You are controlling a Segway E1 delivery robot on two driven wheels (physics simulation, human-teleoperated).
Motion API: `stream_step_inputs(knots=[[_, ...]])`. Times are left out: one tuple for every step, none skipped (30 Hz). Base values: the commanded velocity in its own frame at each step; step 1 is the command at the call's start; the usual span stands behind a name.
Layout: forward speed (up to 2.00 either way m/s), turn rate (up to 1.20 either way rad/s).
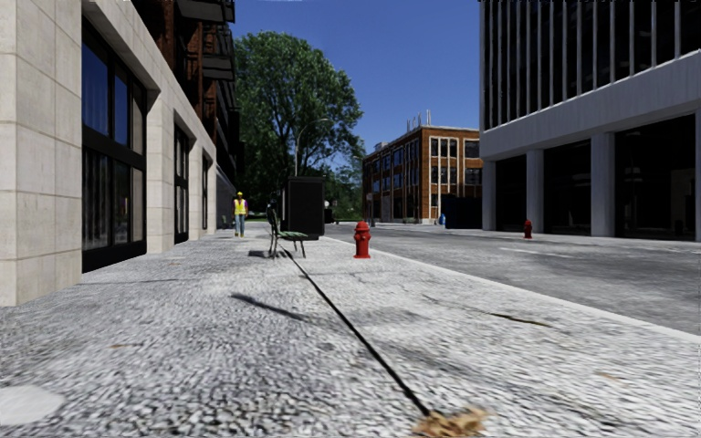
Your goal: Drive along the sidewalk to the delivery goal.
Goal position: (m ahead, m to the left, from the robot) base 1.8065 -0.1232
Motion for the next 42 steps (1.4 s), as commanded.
stream_step_inputs(knots=[[1.31, 0.51], [1.31, 0.51], [1.31, 0.0], [1.31, 0.0], [1.31, 0.0], [1.31, 0.0], [1.31, 0.0], [1.31, 0.0], [1.31, 0.0], [1.31, 0.0], [1.31, 0.0], [1.31, 0.0], [1.31, 0.0], [1.31, 0.0], [1.31, 0.0], [1.31, 0.0], [1.31, 0.0], [1.31, 0.0], [1.31, 0.0], [1.31, 0.0], [1.31, 0.0], [1.31, 0.0], [1.31, 0.0], [1.31, 0.0], [1.31, 0.0], [1.31, 0.0], [1.31, -0.07], [1.31, -0.14], [1.31, -0.15], [1.31, -0.15], [1.31, -0.16], [1.31, -0.16], [1.31, -0.16], [1.31, -0.16], [1.31, -0.16], [1.31, -0.16], [1.31, -0.16], [1.31, -0.16], [1.29, -0.04], [1.29, -0.04], [1.14, 0.0], [0.95, 0.0]])
